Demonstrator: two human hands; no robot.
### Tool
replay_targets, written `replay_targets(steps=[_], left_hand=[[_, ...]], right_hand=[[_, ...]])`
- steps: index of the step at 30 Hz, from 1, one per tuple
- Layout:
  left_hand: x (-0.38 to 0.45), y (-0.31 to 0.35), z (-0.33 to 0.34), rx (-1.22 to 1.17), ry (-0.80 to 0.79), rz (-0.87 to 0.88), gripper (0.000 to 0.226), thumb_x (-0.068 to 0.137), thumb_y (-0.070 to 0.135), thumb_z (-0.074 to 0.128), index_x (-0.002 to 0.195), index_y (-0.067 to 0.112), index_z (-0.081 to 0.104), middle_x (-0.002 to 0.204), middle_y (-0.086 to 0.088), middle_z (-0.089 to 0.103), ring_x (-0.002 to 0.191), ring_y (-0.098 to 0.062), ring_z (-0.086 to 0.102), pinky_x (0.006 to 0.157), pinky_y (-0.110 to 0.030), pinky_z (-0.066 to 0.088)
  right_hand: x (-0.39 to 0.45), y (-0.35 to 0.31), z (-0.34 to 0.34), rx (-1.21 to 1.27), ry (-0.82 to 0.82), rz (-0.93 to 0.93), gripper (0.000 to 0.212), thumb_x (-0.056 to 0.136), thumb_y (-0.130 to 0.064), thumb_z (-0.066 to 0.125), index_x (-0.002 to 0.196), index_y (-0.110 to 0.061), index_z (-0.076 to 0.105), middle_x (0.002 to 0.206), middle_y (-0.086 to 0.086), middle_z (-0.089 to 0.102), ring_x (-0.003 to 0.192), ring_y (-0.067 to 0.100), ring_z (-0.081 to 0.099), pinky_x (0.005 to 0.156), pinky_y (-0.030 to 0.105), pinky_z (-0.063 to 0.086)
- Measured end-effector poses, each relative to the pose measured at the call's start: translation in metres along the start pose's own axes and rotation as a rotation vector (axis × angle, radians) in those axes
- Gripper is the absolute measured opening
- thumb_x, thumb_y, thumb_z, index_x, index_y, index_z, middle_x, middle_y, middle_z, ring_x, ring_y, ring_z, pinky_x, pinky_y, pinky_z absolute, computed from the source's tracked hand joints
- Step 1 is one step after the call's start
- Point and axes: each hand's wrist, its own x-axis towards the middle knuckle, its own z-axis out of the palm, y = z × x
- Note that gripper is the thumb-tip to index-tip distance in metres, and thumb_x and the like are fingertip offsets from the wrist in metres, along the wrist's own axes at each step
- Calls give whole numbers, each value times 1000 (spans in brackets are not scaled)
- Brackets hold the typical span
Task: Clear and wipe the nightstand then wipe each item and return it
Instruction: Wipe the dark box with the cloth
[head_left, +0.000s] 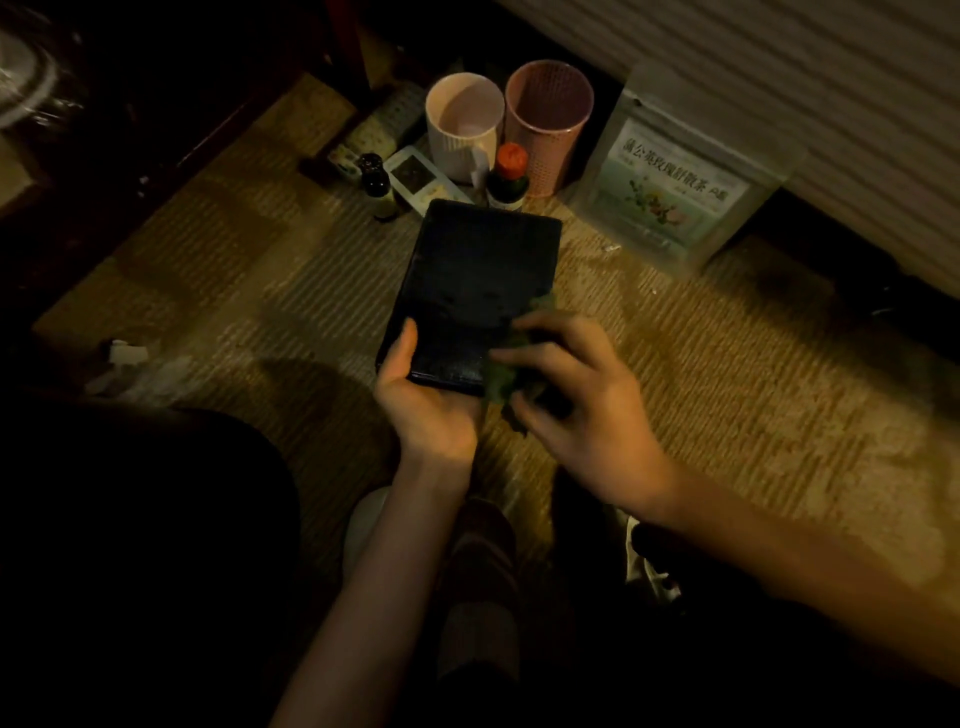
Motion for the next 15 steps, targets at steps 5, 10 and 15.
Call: replay_targets(steps=[5, 10, 15], left_hand=[[-5, 4, 4, -13, -53, -113, 41, 67, 16, 46, 100, 2, 67, 102, -17, 66, 95, -31, 62, 90, -42, 48], [-3, 3, -1, -48, -218, -184, 43, 52, 11, 57, 91, 7, 74, 103, -13, 66, 97, -31, 63, 96, -50, 43], [-5, 4, 4, -38, -126, -193, 42, 57, 10, 43, 87, 6, 74, 99, -13, 65, 96, -32, 60, 98, -51, 42]], right_hand=[[17, 11, -6, -275, 73, 16, 24, 79, -28, 63, 98, -18, 73, 112, 12, 59, 106, 30, 51, 83, 43, 43], [49, 35, -39, -383, 223, 275, 31, 79, -37, 56, 103, -23, 70, 126, 11, 51, 119, 31, 43, 92, 40, 33], [59, 37, -45, -252, 247, 333, 27, 82, -26, 60, 106, -17, 67, 120, 11, 55, 113, 26, 51, 90, 50, 45]])
